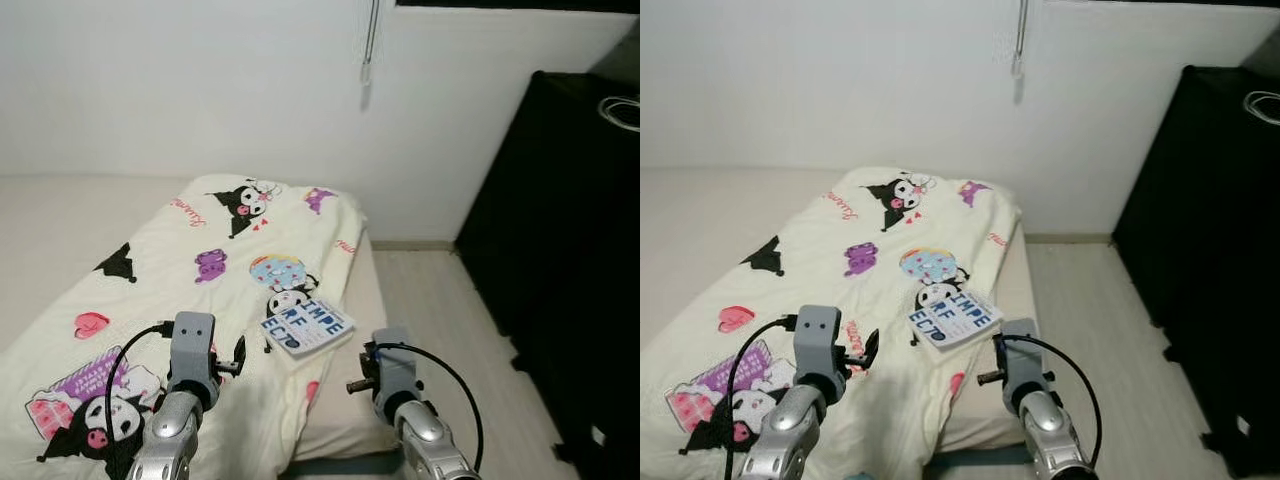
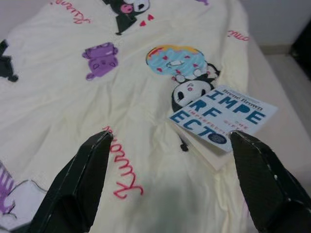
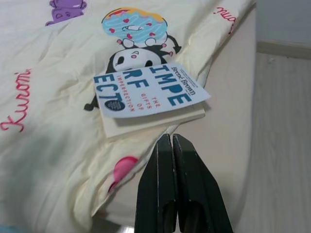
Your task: Clean up the room
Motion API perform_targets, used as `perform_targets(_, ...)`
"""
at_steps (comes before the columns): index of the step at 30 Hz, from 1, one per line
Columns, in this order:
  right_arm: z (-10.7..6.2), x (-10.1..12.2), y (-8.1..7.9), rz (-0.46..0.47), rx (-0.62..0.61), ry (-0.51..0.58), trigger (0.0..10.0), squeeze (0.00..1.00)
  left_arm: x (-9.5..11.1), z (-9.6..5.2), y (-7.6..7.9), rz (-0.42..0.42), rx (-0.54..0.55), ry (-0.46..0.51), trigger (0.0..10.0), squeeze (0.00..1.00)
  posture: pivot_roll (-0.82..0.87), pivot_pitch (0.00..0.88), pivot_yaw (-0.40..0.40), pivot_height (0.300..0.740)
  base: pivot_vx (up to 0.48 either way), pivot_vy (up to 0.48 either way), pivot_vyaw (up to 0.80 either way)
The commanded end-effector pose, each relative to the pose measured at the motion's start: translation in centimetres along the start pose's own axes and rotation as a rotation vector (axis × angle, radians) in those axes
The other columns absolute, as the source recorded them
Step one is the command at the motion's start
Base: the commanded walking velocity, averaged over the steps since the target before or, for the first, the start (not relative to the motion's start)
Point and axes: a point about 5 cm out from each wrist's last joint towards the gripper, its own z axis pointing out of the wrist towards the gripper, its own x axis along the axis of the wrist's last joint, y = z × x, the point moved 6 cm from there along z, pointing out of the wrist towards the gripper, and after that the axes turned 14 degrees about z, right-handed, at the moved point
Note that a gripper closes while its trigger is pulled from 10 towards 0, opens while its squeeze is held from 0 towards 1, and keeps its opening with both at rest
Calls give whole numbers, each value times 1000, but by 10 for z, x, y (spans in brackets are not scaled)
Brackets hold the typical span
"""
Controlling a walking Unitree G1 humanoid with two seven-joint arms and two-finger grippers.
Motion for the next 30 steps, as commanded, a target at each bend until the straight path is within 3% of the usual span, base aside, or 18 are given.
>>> perform_targets(1,-2,-4,3,16,-14,-12,10000,0,-2,-1,1,-3,-5,-8,10000,0,4,110,-18,740,300,0,0)
perform_targets(5,-2,-4,4,16,-18,-12,10000,0,-2,-1,1,-2,-6,-9,10000,0,3,111,-18,740,290,0,0)
perform_targets(21,-2,-5,5,21,-27,-13,10000,0,-1,-3,4,22,-24,6,10000,0,4,118,-14,740,0,0,0)
perform_targets(30,-2,-4,7,28,-38,-13,10000,0,-1,-2,9,26,-48,0,10000,0,2,118,-9,740,0,-480,0)
